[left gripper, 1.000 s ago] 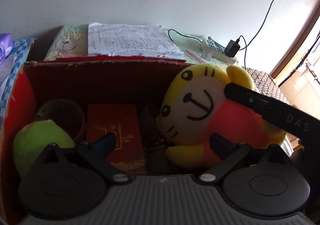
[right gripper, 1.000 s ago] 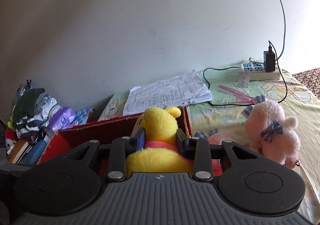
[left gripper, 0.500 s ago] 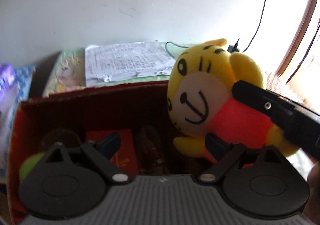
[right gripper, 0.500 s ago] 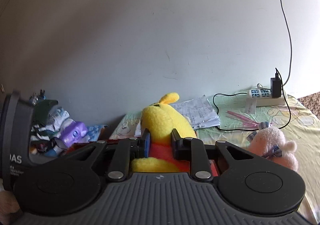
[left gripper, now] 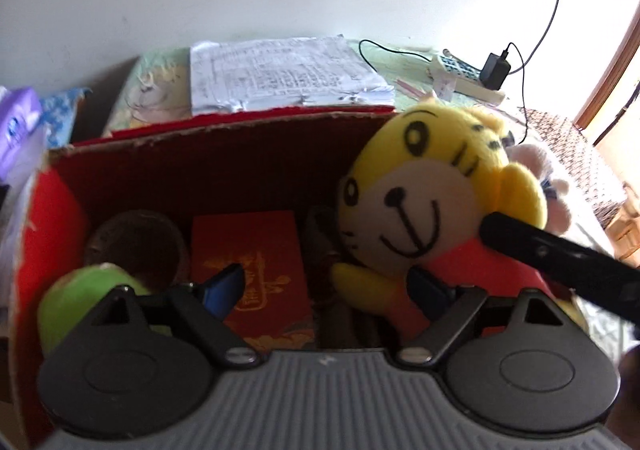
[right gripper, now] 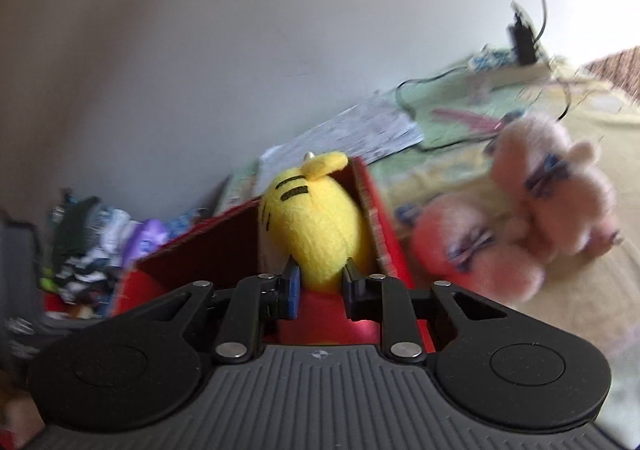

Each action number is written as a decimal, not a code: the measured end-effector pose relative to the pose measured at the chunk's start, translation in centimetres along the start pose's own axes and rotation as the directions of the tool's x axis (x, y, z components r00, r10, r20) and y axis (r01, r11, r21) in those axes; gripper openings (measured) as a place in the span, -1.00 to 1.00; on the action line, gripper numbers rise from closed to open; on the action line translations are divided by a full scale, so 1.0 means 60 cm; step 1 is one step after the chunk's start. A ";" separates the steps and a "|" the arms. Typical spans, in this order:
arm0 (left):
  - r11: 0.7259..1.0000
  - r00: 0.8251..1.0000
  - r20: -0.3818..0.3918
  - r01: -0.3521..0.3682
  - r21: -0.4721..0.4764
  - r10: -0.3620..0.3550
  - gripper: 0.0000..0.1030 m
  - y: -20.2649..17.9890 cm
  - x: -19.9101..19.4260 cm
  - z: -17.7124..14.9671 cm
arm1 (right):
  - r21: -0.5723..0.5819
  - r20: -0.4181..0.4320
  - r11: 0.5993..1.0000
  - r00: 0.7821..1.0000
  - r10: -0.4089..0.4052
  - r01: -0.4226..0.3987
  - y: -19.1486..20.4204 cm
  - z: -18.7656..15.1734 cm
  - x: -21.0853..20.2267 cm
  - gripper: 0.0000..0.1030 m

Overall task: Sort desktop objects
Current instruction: 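Lower the tiger plush into the red box and open both grippers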

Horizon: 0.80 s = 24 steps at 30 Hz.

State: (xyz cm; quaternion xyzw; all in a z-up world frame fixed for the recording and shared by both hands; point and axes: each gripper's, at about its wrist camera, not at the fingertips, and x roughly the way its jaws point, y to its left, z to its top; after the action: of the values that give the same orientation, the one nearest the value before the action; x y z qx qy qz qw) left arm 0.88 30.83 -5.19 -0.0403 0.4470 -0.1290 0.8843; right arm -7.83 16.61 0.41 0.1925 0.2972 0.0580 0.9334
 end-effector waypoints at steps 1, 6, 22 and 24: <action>1.000 1.000 -0.007 -0.003 0.011 0.003 0.73 -0.006 0.003 0.001 | -0.017 0.000 1.000 1.000 -0.004 0.004 0.004 0.000 0.001 -0.56; 0.991 0.997 -0.009 -0.076 0.107 0.078 0.73 -0.045 0.010 -0.003 | -0.053 0.004 0.999 1.000 -0.009 0.009 0.010 -0.004 0.004 -0.57; 0.992 0.994 -0.046 -0.098 0.078 0.101 0.88 -0.047 0.018 -0.002 | 0.099 -0.018 0.990 0.995 0.102 -0.100 -0.032 0.003 -0.003 -0.54; 0.991 0.993 -0.044 -0.110 0.078 0.114 0.91 -0.048 0.018 -0.003 | 0.108 -0.016 0.988 0.994 0.112 -0.110 -0.034 0.002 -0.006 -0.54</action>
State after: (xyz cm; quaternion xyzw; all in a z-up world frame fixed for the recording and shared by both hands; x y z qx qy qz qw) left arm 0.80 27.76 -5.62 0.0215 0.4646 -0.0971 0.8799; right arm -8.06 14.61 -0.15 0.2576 0.2992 0.0962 0.9137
